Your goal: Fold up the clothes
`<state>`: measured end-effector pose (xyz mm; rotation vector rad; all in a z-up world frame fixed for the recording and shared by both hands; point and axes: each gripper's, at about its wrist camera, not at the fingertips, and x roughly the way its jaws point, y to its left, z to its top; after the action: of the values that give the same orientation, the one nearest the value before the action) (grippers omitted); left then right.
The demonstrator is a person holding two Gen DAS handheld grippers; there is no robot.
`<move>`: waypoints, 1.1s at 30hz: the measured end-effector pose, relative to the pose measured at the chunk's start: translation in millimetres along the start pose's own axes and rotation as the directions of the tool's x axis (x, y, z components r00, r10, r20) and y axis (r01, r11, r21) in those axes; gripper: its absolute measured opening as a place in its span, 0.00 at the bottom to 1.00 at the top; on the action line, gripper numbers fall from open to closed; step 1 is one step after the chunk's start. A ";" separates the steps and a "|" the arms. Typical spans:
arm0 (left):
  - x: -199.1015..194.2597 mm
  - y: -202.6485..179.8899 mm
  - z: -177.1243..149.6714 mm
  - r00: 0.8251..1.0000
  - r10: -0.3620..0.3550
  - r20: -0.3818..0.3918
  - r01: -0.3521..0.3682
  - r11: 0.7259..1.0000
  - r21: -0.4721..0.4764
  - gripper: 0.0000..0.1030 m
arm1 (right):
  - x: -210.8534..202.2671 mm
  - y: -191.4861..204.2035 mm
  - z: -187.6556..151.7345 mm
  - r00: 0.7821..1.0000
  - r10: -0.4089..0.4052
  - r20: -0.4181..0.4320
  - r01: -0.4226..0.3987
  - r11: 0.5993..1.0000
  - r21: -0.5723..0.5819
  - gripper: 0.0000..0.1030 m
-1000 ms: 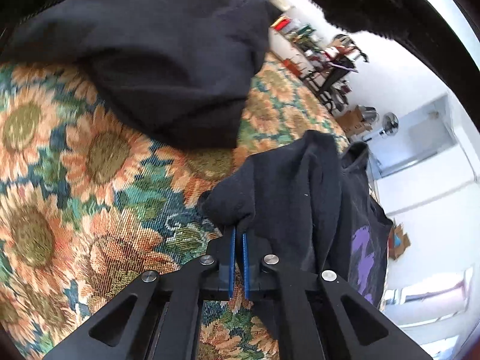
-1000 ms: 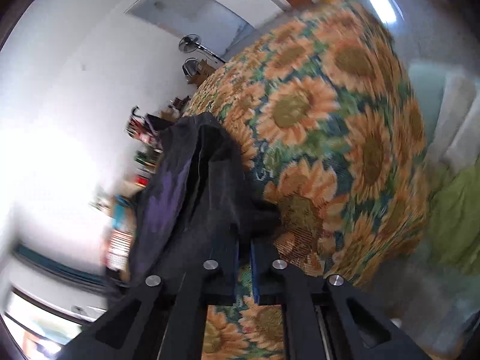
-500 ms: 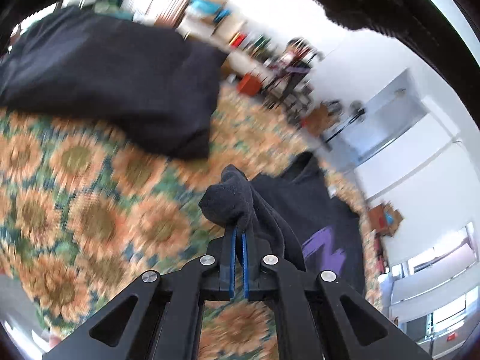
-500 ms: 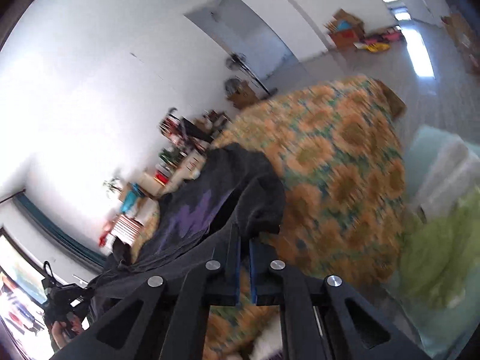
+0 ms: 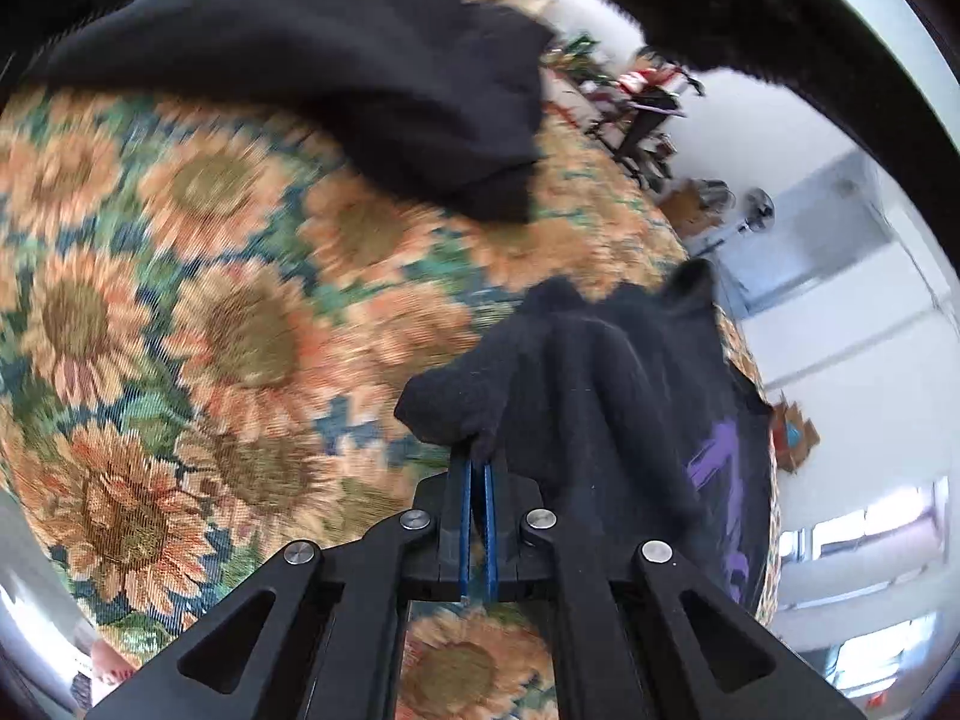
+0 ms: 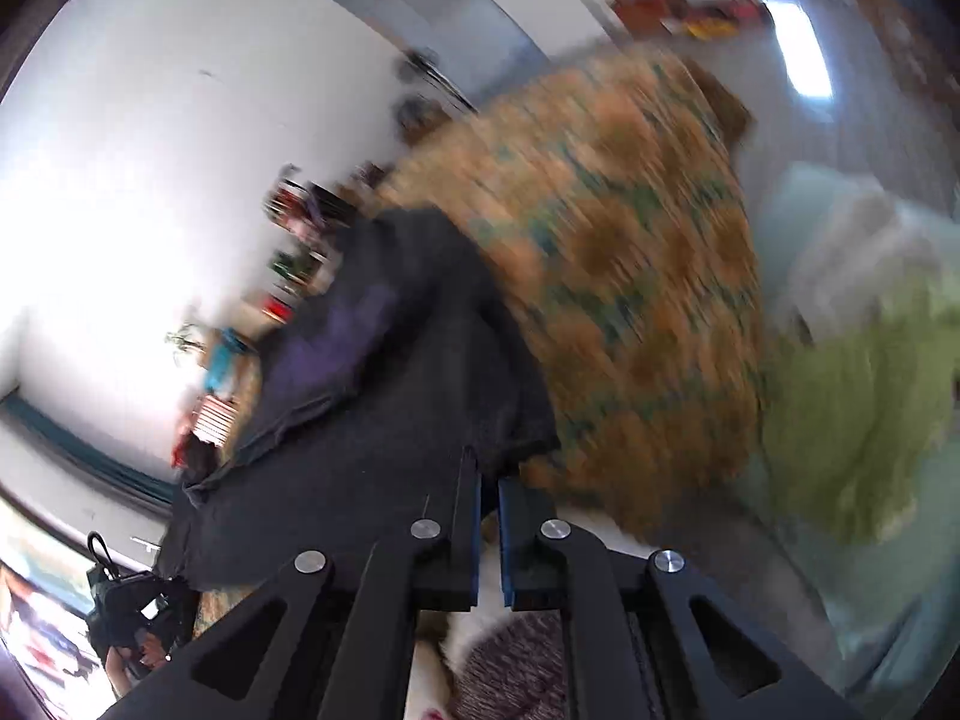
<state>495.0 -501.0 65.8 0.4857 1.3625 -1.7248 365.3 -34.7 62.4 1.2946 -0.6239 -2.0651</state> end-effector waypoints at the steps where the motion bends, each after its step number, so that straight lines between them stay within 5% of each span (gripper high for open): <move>1: -1.0 2.1 1.6 1.000 -0.022 0.003 0.022 1.000 -0.005 0.03 | 1.6 -5.2 -1.4 1.000 0.015 -0.005 -0.015 0.999 0.031 0.04; 5: -4.0 0.2 16.5 0.999 -0.038 0.024 0.038 0.999 0.014 0.03 | -8.4 6.7 7.1 0.999 0.022 0.042 -0.022 1.000 -0.013 0.04; 11: 19.0 37.7 30.9 0.996 -0.069 -0.061 0.061 0.990 -0.124 0.03 | 4.3 -5.5 -3.3 1.000 -0.001 -0.003 0.001 1.000 0.019 0.04; 15: 10.9 29.6 24.8 0.996 -0.063 -0.065 0.057 0.994 -0.093 0.09 | 14.9 0.1 -5.1 1.000 0.024 -0.015 -0.025 1.000 -0.018 0.10; 16: 7.9 28.9 23.4 0.996 -0.066 -0.063 0.060 0.994 -0.094 0.19 | 15.5 0.7 -6.0 1.000 0.023 -0.016 -0.024 1.000 -0.016 0.16; 17: 4.9 28.3 22.1 0.996 -0.070 -0.062 0.064 0.993 -0.095 0.32 | 17.5 -0.4 -8.1 0.999 0.028 -0.025 -0.029 1.000 -0.006 0.35; 18: 1.9 27.6 20.8 0.996 -0.073 -0.060 0.067 0.993 -0.097 0.41 | 19.5 -1.4 -10.3 0.999 0.034 -0.033 -0.033 0.999 0.005 0.44; 20: -3.7 29.4 18.2 0.995 -0.088 -0.040 0.083 0.991 -0.108 0.68 | 23.4 -3.4 -14.7 0.998 0.044 -0.048 -0.043 0.999 0.026 0.46; 21: -6.4 31.9 16.8 0.995 -0.099 -0.021 0.096 0.988 -0.119 0.69 | 25.4 -4.4 -16.9 0.997 0.050 -0.056 -0.048 0.998 0.036 0.46; 27: 3.9 29.4 8.8 0.995 -0.090 -0.045 0.086 0.993 -0.081 0.65 | 39.6 -8.8 -29.9 0.991 0.096 -0.090 -0.087 0.991 0.097 0.51; 32: 9.0 20.4 12.1 0.997 -0.075 0.018 0.076 0.992 -0.098 0.11 | 56.3 -7.6 -30.6 0.989 0.133 -0.060 -0.124 0.984 0.130 0.57; 33: 12.5 17.3 12.7 0.998 -0.057 0.007 0.057 0.995 -0.076 0.09 | 60.5 -9.0 -29.8 0.989 0.134 -0.058 -0.125 0.983 0.136 0.57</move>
<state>504.6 -518.0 50.6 0.4034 1.4453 -1.7116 370.1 -73.4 6.6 1.3536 -0.8050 -1.8943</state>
